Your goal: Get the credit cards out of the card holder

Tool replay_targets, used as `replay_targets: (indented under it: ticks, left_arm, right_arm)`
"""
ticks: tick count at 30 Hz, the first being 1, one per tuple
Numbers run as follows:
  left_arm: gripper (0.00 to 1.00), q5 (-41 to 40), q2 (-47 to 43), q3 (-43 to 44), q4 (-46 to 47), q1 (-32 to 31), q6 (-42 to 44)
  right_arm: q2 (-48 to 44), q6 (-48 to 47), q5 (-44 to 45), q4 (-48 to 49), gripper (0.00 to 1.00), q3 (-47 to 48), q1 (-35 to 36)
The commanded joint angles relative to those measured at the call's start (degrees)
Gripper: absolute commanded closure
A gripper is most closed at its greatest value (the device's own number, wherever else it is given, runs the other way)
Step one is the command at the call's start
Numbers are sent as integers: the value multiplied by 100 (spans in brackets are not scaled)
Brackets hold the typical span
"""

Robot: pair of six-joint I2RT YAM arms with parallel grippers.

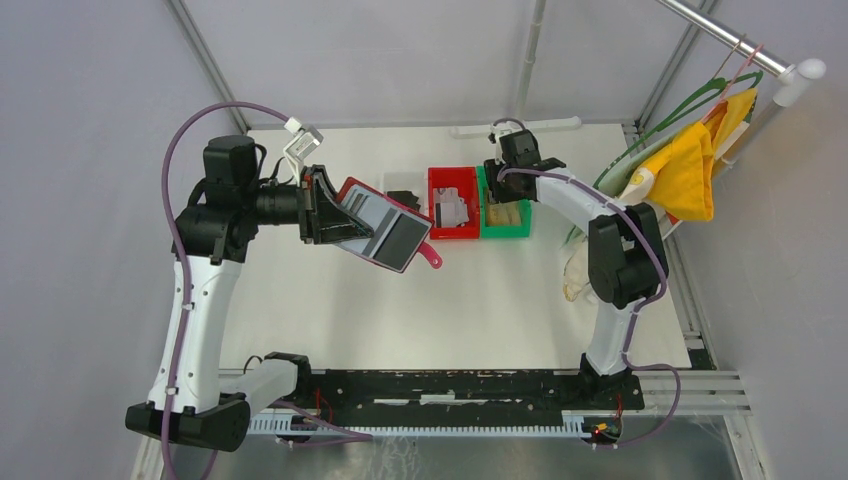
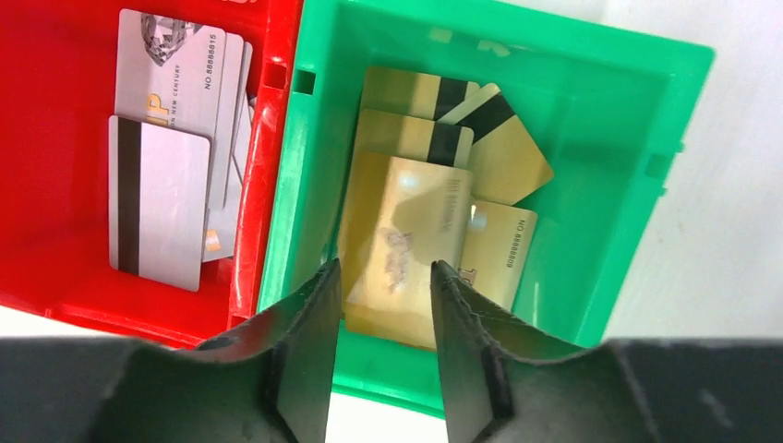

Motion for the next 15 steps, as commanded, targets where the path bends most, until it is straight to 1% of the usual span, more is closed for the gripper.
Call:
replay_targets:
  ticks: [1, 5, 6, 8, 10, 15]
  left_arm:
    - [90, 109, -141, 68, 214, 10, 231]
    - [90, 16, -141, 85, 282, 7, 197]
    - [90, -44, -144, 87, 359, 9, 155]
    - [90, -199, -165, 65, 573, 13, -6]
    - [90, -412, -210, -25, 932, 12, -277]
    - [90, -909, -438, -350, 2128, 21, -1215]
  right_arm:
    - [-799, -50, 543, 225, 47, -26, 129]
    - [-1491, 44, 337, 416, 30, -122, 422]
    - [-1651, 45, 311, 441, 23, -131, 542]
    - [-2060, 102, 172, 549, 12, -188, 804]
    - [-2535, 335, -175, 925, 2, -514, 967]
    - [-4003, 1504, -1276, 2898, 2, -2195, 1097]
